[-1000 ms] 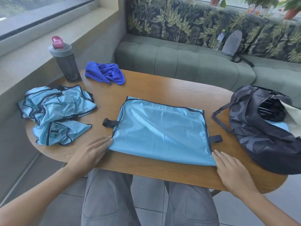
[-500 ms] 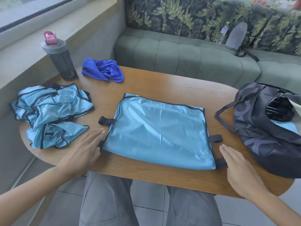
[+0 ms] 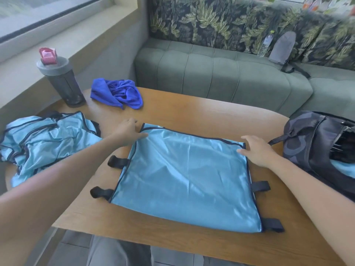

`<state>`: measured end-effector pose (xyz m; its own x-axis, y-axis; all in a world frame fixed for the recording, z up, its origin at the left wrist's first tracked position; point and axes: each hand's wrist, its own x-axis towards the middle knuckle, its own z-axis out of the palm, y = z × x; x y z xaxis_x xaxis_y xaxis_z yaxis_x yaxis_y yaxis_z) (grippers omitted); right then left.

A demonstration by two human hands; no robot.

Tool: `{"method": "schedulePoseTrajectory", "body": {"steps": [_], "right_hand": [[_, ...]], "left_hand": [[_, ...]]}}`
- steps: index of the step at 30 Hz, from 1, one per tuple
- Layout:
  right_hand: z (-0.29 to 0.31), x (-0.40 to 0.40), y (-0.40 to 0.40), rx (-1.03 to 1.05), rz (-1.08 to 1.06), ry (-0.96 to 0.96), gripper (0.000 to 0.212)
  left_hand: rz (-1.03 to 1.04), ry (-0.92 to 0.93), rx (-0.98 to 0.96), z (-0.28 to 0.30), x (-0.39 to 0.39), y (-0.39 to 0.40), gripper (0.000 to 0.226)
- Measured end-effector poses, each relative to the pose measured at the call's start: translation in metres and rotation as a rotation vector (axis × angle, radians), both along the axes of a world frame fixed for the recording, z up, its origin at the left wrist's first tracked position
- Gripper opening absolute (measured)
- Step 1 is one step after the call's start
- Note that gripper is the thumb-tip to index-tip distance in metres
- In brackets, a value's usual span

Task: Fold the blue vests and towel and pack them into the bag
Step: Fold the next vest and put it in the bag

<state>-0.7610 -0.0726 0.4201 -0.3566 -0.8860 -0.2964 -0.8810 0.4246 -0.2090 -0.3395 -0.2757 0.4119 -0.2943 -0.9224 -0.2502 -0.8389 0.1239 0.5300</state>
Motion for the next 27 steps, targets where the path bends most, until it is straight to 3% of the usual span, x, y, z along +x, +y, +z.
{"method": "schedulePoseTrajectory", "body": {"steps": [3, 6, 7, 10, 13, 19, 23, 27], "right_hand": [[-0.010, -0.010, -0.013, 0.041, -0.014, 0.038, 0.058], [-0.005, -0.007, -0.016, 0.018, 0.010, 0.018, 0.025], [0.000, -0.006, -0.016, 0.000, 0.028, -0.013, 0.018], [0.028, -0.003, -0.014, -0.072, 0.030, -0.076, 0.027], [0.074, -0.002, -0.013, -0.179, -0.066, -0.215, 0.016], [0.173, -0.007, -0.022, -0.505, -0.242, -0.586, 0.007], [0.220, 0.004, -0.014, -0.791, -0.178, -0.551, 0.016], [0.225, 0.020, 0.012, -0.863, -0.017, -0.367, 0.022]], "left_hand": [[-0.036, 0.028, 0.056, 0.000, -0.010, -0.018, 0.055], [-0.087, 0.033, 0.091, 0.002, -0.015, -0.022, 0.020], [-0.092, 0.071, 0.119, 0.006, -0.015, -0.022, 0.018], [-0.100, 0.144, 0.157, 0.027, -0.009, -0.026, 0.018], [-0.097, 0.223, 0.178, 0.063, 0.002, -0.031, 0.019], [-0.058, 0.719, 0.160, 0.149, 0.013, -0.035, 0.010], [-0.122, 0.922, 0.117, 0.198, 0.018, -0.024, 0.026], [-0.158, 0.904, -0.054, 0.202, 0.030, -0.001, 0.030]]}}
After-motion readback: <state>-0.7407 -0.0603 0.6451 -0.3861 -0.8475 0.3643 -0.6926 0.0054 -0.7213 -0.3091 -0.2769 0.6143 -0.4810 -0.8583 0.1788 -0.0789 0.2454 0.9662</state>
